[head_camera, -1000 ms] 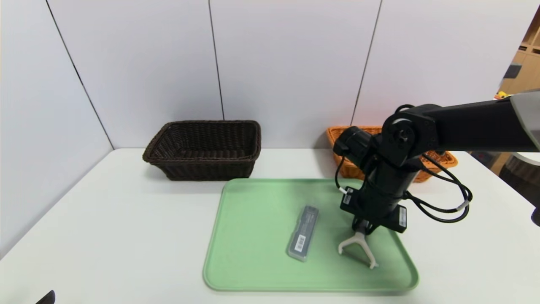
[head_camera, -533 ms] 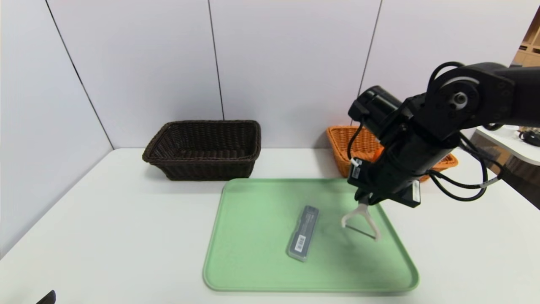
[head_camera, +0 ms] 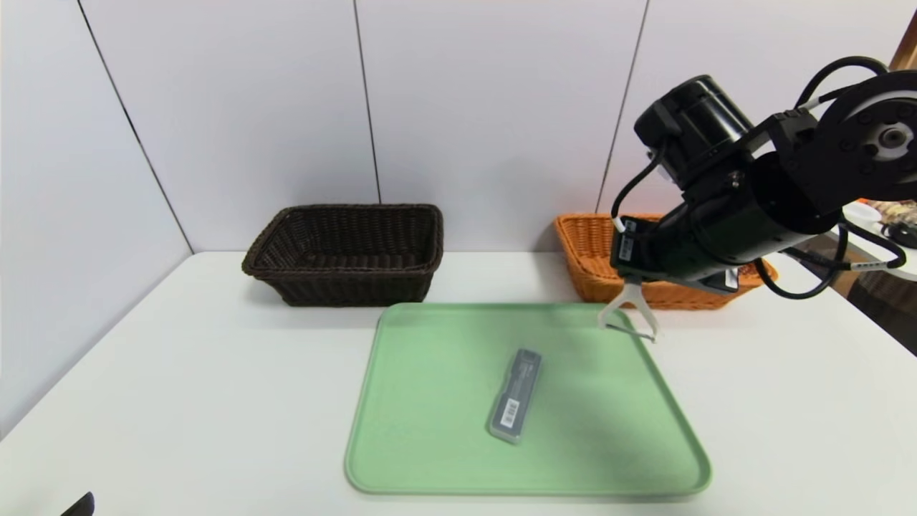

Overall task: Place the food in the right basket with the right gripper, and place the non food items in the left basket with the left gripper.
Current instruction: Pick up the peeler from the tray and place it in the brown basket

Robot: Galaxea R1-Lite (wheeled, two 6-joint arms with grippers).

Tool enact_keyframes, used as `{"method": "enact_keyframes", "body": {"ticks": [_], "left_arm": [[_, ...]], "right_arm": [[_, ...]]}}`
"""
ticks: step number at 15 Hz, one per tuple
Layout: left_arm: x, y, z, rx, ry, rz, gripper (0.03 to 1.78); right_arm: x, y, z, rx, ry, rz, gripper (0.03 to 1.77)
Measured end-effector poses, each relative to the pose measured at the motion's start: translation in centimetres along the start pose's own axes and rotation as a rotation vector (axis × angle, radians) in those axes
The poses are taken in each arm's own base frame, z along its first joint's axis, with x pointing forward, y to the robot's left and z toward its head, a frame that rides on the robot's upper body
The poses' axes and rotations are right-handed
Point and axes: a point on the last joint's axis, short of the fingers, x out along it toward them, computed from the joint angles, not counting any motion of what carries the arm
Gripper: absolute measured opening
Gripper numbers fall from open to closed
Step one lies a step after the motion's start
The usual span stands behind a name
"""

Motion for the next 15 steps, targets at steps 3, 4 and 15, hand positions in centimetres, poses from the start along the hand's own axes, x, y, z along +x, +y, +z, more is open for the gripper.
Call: {"method": "enact_keyframes", "body": {"ticks": [3, 4, 15], "left_arm": [[0.0, 0.0, 0.0, 0.000, -0.003, 0.000, 1.69], [0.0, 0.0, 0.0, 0.000, -0.004, 0.001, 1.69], [-0.1, 0.0, -0.1, 0.000, -0.002, 0.000, 1.69]], "right_arm": [[-0.1, 0.5, 0.8, -0.071, -0.121, 0.070, 0.25], [0.0, 0.8, 1.0, -0.092, -0.162, 0.089, 0.25], [2.2, 5.6, 2.0, -0.270, -0.429, 0.175, 0.25]]}}
